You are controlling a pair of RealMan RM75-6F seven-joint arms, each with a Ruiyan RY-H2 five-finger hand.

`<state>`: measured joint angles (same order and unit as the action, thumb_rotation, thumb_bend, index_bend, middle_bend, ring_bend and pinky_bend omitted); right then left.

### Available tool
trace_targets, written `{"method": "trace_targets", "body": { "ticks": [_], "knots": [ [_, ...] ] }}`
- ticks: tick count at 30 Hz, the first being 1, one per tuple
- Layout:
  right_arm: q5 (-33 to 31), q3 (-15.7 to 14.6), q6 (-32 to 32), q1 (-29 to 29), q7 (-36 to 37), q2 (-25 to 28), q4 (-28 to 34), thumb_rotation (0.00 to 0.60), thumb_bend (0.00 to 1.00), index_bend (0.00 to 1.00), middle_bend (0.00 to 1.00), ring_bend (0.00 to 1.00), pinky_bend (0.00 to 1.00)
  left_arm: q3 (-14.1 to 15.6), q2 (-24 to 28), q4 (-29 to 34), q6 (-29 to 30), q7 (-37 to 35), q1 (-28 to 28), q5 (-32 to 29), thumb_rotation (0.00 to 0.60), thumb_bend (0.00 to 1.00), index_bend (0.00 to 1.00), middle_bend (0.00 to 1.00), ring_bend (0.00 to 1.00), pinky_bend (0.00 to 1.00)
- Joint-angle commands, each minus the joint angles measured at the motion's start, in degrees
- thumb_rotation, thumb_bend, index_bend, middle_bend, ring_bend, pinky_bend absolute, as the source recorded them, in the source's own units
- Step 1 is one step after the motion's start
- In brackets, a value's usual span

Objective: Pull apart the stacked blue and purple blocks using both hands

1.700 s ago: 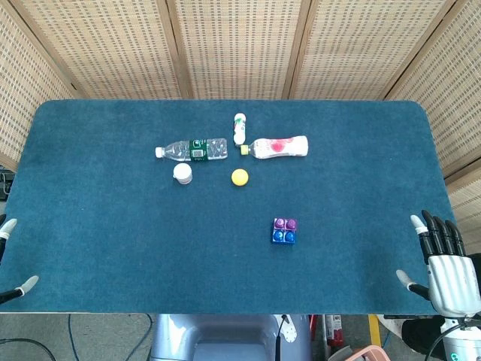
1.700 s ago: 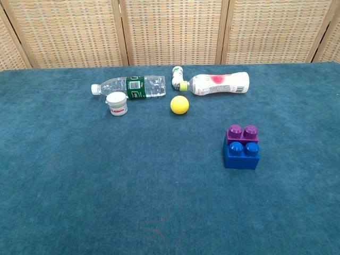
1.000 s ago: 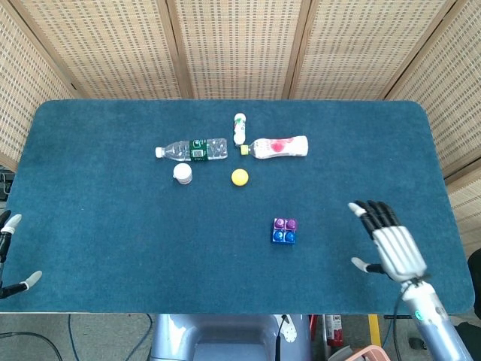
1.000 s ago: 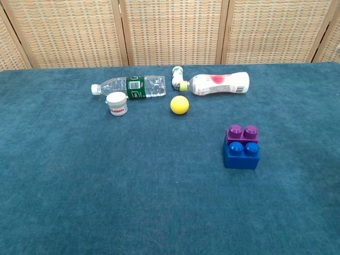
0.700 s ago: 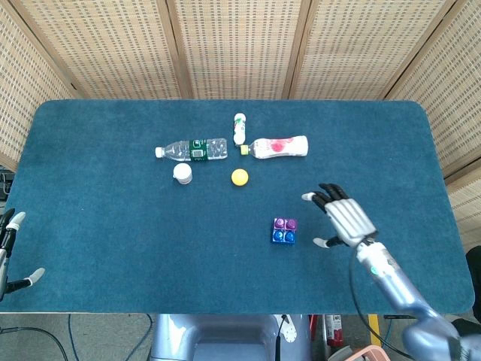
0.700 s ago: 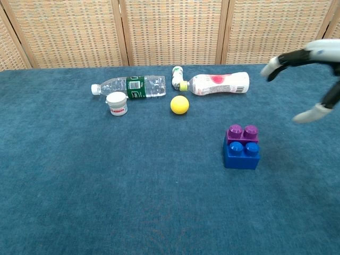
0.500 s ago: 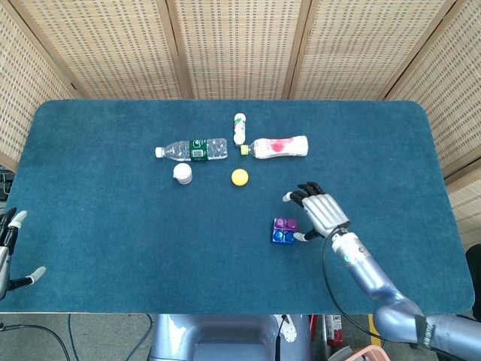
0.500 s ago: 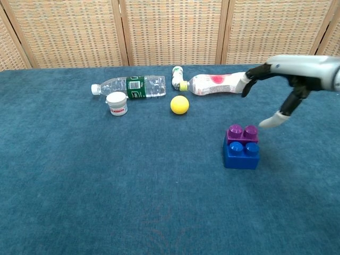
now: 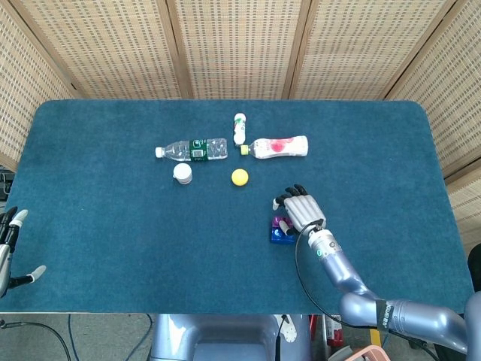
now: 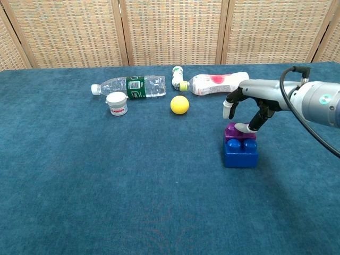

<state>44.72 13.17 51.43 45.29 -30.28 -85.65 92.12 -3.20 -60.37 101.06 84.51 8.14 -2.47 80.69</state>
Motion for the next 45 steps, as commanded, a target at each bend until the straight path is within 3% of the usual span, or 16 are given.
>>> {"method": "trace_targets", "body": {
  "ticks": [1, 17, 31, 35, 40, 45],
  "knots": [
    [-1.37, -0.45, 0.86, 0.62, -1.14, 0.36, 1.29, 0.6, 0.34, 0.35, 0.31, 0.11, 0.0, 0.06, 0.04, -0.05, -0.05, -0.11, -0.01, 0.01, 0.6, 0.0, 0.0, 0.0, 0.0, 0.0],
    [0.21, -1.67, 3.05, 0.08, 1.17, 2.75, 4.38, 0.6, 0.34, 0.35, 0.31, 0.11, 0.0, 0.47, -0.14, 0.08, 0.03, 0.28, -0.11, 0.47, 0.6, 0.0, 0.0, 0.0, 0.0, 0.0],
    [-2.35, -3.89, 2.36, 1.27, -0.24, 1.31, 2.26, 0.6, 0.33, 0.35, 0.32, 0.11, 0.0, 0.56, -0.08, -0.05, 0.17, -0.07, -0.09, 0.45, 0.6, 0.0, 0.0, 0.0, 0.0, 0.0],
    [-3.17, -4.26, 2.14, 1.69, -0.61, 0.88, 1.6, 0.6, 0.34, 0.39, 0.39, 0.12, 0.0, 0.56, -0.15, -0.09, 0.2, -0.01, -0.1, 0.42, 0.6, 0.0, 0.0, 0.0, 0.0, 0.0],
    [-2.83, -4.26, 2.89, 2.03, -0.71, 0.17, 0.49, 0.6, 0.43, 0.57, 0.6, 0.21, 0.0, 0.58, -0.3, -0.19, 0.11, 0.11, -0.17, 0.35, 0.6, 0.0, 0.0, 0.0, 0.0, 0.0],
    [1.88, -3.82, 5.39, 0.95, 2.06, -0.36, 0.07, 0.6, 0.43, 0.62, 0.65, 0.24, 0.0, 0.54, -0.44, -0.33, -0.13, 0.19, -0.29, 0.04, 0.6, 0.0, 0.0, 0.0, 0.0, 0.0]
  ]
}}
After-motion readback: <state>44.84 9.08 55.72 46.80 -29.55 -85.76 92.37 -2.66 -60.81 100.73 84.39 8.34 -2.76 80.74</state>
